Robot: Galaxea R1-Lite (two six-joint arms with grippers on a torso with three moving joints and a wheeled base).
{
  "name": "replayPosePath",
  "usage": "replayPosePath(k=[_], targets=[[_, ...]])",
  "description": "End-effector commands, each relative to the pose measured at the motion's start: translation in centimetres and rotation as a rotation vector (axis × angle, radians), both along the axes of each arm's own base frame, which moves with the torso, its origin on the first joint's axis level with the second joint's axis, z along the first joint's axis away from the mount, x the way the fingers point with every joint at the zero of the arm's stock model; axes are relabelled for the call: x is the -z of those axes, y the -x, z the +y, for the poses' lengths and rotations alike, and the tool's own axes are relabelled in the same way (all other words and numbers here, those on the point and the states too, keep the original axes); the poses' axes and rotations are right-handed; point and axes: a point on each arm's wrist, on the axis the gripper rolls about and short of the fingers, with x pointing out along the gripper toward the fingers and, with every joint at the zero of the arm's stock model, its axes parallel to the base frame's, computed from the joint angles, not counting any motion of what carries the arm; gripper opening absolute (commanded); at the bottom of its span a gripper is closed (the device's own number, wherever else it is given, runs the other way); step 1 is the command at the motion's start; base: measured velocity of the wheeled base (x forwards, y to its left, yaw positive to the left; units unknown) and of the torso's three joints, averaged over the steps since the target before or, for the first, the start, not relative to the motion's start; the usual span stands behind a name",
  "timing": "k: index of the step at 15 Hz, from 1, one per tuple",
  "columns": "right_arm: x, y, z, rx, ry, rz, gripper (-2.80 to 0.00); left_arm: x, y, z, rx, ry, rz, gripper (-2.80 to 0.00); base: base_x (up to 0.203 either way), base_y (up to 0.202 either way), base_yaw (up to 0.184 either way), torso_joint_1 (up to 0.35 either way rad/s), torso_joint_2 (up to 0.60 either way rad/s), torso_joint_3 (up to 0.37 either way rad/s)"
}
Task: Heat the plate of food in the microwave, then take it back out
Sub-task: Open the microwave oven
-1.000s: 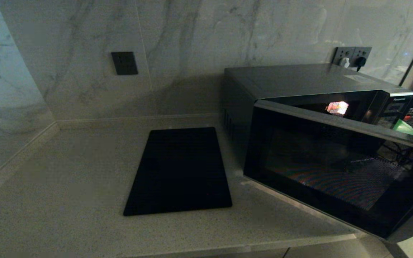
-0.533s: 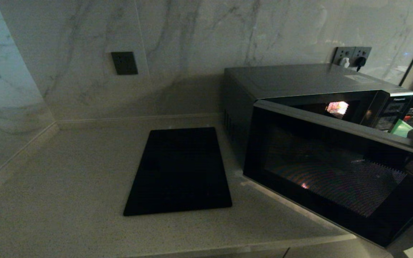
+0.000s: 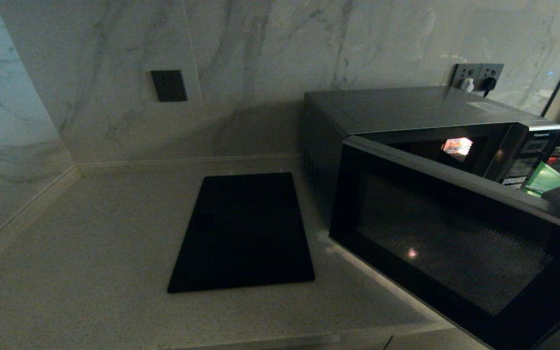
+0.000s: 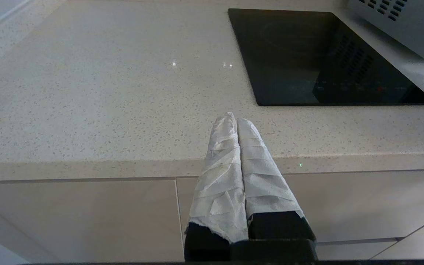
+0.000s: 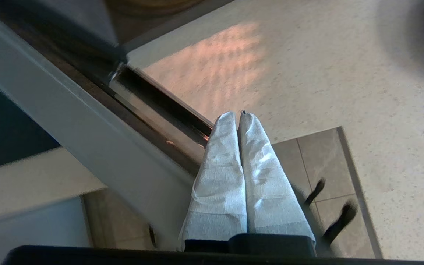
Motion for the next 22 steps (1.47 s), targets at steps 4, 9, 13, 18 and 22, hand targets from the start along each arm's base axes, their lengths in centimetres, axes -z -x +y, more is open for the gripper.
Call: replayPosePath(k=[4,9,13,18,22], targets=[[-0.2,2.5,1.8,-0.094,-0.03,0.017,-2.8,0.0,0.0,0.0,0.0,0.001,0.001,-2.8,0.0,0.0,0.0,0.0,0.0,0.0],[0.0,3.4,3.2,-0.169,-0.051,0.051,-2.8,0.0,0.0,0.0,0.0,0.001,0.001,-2.8,0.0,0.0,0.0,0.0,0.0,0.0],[0.2,3.8,4.0,-0.218,-0.049,0.071,-2.8,0.0,0.0,0.0,0.0,0.001,0.001,-2.8,0.0,0.0,0.0,0.0,0.0,0.0],[0.5,4.4,5.3,-0.31,-0.043,0.087,-2.8,0.0,0.0,0.0,0.0,0.001,0.001,-2.8,0.0,0.0,0.0,0.0,0.0,0.0],[0.6,4.7,6.6,-0.395,-0.039,0.096,-2.8,0.0,0.0,0.0,0.0,0.001,0.001,-2.8,0.0,0.0,0.0,0.0,0.0,0.0]])
